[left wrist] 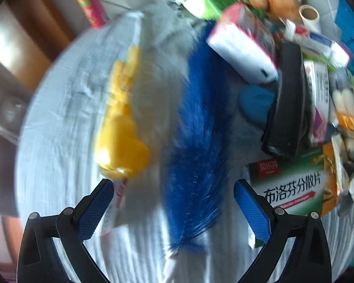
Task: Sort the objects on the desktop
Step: 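Reach the right tool to the white pill bottle while the left tool reaches the blue duster, then close the right tool on the white pill bottle while the left tool grasps the blue duster, then lift and carry the pill bottle and blue duster over the blue bin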
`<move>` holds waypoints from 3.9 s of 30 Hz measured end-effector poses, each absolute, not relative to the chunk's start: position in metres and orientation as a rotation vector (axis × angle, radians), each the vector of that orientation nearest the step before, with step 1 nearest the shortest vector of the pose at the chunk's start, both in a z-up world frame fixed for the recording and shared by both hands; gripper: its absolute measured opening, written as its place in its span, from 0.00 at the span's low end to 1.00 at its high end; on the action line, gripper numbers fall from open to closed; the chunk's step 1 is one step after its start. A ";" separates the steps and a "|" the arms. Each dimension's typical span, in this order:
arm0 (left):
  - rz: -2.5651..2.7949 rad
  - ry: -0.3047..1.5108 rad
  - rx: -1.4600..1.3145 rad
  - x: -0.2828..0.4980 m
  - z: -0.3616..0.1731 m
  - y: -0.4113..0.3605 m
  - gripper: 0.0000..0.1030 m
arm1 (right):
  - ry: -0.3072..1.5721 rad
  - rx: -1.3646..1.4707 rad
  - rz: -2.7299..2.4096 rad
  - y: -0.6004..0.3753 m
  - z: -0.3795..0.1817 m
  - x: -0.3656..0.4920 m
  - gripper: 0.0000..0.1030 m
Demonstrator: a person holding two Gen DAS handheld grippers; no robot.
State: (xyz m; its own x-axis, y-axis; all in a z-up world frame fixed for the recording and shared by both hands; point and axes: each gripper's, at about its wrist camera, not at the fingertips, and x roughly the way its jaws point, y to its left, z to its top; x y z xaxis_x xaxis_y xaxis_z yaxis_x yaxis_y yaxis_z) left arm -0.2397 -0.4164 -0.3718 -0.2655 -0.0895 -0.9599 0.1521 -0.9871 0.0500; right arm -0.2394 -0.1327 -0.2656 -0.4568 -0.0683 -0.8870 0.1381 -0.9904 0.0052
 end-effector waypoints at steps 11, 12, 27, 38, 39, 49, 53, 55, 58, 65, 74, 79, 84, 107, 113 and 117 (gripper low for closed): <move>-2.397 0.201 1.728 -0.226 -0.380 -0.428 1.00 | 0.055 1.622 -2.469 -0.139 -0.292 -0.248 0.62; -2.392 0.206 1.726 -0.225 -0.380 -0.427 1.00 | 0.050 1.623 -2.454 -0.141 -0.295 -0.247 0.62; -2.486 0.121 1.649 -0.204 -0.355 -0.407 0.66 | 0.051 1.586 -2.376 -0.160 -0.305 -0.220 0.47; -2.508 0.126 1.623 -0.196 -0.338 -0.401 0.17 | 0.036 1.579 -2.357 -0.167 -0.322 -0.216 0.28; -2.513 0.127 1.610 -0.193 -0.333 -0.401 0.17 | 0.028 1.576 -2.360 -0.167 -0.322 -0.215 0.28; -2.559 0.154 1.464 -0.167 -0.270 -0.405 0.15 | 0.009 1.461 -2.358 -0.174 -0.289 -0.207 0.27; -2.574 0.163 1.379 -0.175 -0.268 -0.427 0.15 | 0.023 1.394 -2.359 -0.182 -0.269 -0.208 0.27; -2.584 0.168 1.336 -0.173 -0.255 -0.429 0.15 | 0.031 1.359 -2.359 -0.186 -0.258 -0.208 0.27; -2.595 0.173 1.283 -0.173 -0.238 -0.429 0.15 | 0.045 1.297 -2.361 -0.191 -0.239 -0.209 0.27; -2.609 0.193 1.183 -0.163 -0.200 -0.416 0.15 | 0.092 1.146 -2.368 -0.196 -0.196 -0.211 0.27; -2.649 0.195 1.048 -0.150 -0.151 -0.378 0.15 | 0.153 0.919 -2.391 -0.189 -0.135 -0.211 0.27; -2.696 0.174 0.997 -0.147 -0.126 -0.357 0.15 | 0.160 0.829 -2.426 -0.178 -0.106 -0.205 0.27; -2.768 0.134 0.950 -0.148 -0.102 -0.345 0.15 | 0.158 0.765 -2.496 -0.170 -0.082 -0.194 0.27; -3.130 -0.011 0.833 -0.163 -0.031 -0.147 0.15 | 0.075 0.577 -2.878 0.008 -0.006 -0.137 0.27; -3.173 0.018 0.826 -0.173 -0.020 -0.030 0.15 | 0.087 0.536 -2.931 0.124 0.007 -0.135 0.27; -3.193 0.034 0.866 -0.176 -0.016 0.052 0.15 | 0.095 0.558 -2.953 0.207 0.007 -0.143 0.27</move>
